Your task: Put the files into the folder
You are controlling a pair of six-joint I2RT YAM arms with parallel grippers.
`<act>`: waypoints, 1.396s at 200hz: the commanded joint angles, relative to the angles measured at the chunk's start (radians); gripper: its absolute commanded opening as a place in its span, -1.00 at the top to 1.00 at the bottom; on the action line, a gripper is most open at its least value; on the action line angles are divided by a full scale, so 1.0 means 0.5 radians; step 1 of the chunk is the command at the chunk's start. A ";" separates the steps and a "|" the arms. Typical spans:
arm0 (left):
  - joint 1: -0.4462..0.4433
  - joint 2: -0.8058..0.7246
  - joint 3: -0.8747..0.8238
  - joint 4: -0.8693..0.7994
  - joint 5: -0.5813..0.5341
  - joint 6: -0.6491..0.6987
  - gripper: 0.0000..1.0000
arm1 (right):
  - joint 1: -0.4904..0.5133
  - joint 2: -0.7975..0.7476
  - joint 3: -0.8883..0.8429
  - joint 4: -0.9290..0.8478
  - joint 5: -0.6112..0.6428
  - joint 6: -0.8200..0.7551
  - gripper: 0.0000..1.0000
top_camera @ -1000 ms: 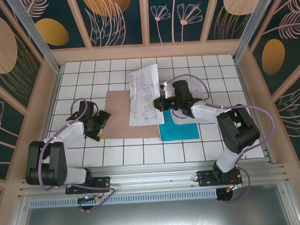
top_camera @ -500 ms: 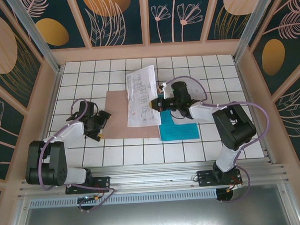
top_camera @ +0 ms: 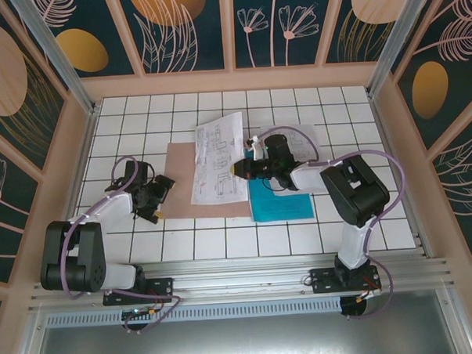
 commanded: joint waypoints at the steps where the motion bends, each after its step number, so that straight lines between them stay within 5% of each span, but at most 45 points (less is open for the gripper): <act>1: 0.009 0.019 -0.051 0.022 0.031 0.027 -0.98 | 0.053 0.068 0.008 0.163 0.022 0.082 1.00; 279: 0.009 -0.084 -0.193 0.092 0.089 -0.035 -0.98 | 0.307 0.485 0.102 0.717 0.187 0.649 1.00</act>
